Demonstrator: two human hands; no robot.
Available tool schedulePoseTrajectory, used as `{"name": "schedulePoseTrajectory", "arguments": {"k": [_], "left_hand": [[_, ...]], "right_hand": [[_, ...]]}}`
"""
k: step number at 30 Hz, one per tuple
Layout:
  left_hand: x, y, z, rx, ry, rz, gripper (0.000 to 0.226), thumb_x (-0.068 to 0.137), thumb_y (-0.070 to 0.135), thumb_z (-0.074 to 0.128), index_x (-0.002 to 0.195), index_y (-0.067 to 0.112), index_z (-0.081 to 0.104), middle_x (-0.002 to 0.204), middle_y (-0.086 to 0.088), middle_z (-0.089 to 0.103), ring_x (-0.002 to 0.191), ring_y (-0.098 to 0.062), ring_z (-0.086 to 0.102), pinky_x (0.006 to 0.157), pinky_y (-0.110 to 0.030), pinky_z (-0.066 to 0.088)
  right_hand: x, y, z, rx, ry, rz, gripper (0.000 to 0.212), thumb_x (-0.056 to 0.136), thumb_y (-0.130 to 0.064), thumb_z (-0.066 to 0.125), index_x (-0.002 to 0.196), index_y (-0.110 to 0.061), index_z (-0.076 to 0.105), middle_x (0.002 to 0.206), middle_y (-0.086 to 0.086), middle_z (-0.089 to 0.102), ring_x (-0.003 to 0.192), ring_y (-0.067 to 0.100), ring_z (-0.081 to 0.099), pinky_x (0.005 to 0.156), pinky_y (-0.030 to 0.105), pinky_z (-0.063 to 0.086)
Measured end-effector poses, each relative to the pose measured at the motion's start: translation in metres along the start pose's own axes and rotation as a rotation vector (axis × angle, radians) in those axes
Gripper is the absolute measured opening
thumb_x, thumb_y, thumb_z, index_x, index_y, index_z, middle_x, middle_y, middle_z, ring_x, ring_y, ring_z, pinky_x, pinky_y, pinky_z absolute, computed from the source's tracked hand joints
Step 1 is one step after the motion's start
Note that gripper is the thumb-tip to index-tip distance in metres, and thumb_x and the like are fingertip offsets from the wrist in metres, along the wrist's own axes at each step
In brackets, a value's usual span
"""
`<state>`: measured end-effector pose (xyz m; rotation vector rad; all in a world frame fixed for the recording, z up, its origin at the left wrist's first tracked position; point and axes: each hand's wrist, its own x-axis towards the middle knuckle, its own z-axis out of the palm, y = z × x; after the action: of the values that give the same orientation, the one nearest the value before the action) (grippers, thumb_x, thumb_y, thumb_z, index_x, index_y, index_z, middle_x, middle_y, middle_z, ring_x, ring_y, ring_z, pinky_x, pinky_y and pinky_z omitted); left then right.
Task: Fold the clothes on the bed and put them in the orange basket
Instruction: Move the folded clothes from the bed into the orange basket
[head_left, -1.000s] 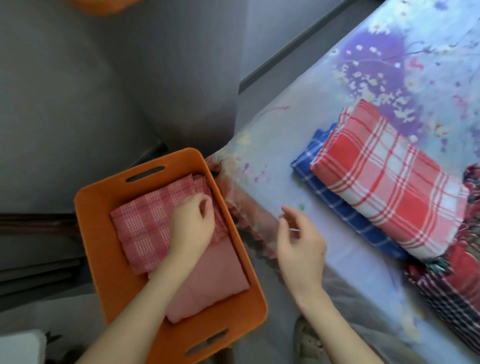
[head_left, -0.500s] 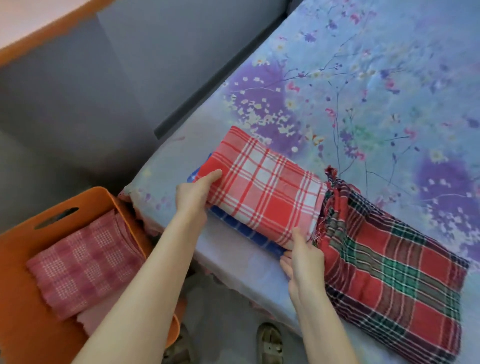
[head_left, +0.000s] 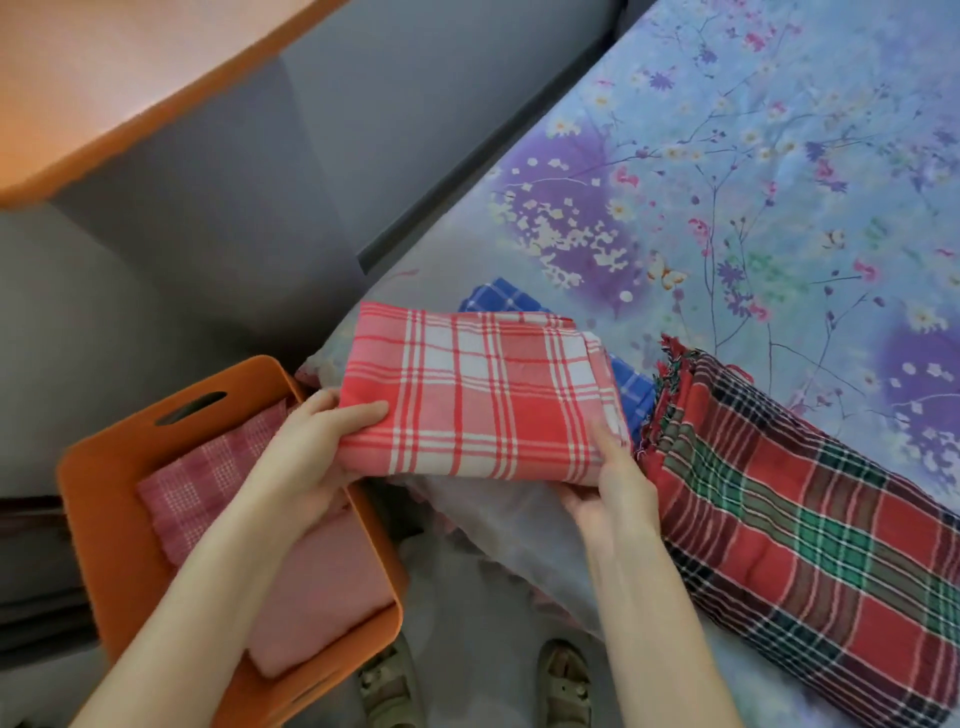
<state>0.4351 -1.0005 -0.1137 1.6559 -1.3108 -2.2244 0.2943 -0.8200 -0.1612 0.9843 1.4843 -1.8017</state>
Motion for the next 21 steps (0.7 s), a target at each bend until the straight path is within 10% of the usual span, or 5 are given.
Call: {"name": "schedulePoseTrajectory", "arguments": {"k": [6,16,21], "left_hand": [[-0.024,-0.026,-0.084,0.01,0.067,-0.025,0.041,0.082,0.01,0.064,0.119,0.025,0.053,0.104,-0.003,0.069,0.094,-0.024,0.068,0.074,-0.037,0.053],[-0.014,-0.169,-0.198,0.248,0.541,-0.223,0.036,0.087,-0.003,0.053,0.122,0.008,0.051,0.114,-0.011,0.06,0.105,-0.033,0.057,0.089,-0.04,0.043],[0.018,-0.246,-0.189,0.258,0.7,-0.341,0.018,0.092,0.007,0.048,0.076,0.015,0.053,0.094,-0.009,0.061,0.086,-0.029,0.056,0.079,-0.035,0.042]], "right_hand": [[-0.044,0.029,0.027,-0.286,-0.312,0.054,0.03,0.078,-0.006,0.071,0.107,-0.007,0.061,0.077,0.006,0.074,0.065,0.019,0.071,0.059,0.032,0.058],[-0.053,0.209,0.04,-0.809,-0.651,-0.131,0.026,0.081,-0.005,0.07,0.102,-0.02,0.066,0.095,-0.003,0.074,0.089,0.015,0.07,0.08,0.032,0.057],[-0.011,0.282,0.021,-1.146,-0.482,-0.302,0.004,0.082,-0.027,0.066,0.081,-0.031,0.067,0.084,-0.015,0.072,0.08,0.004,0.067,0.08,0.034,0.055]]}}
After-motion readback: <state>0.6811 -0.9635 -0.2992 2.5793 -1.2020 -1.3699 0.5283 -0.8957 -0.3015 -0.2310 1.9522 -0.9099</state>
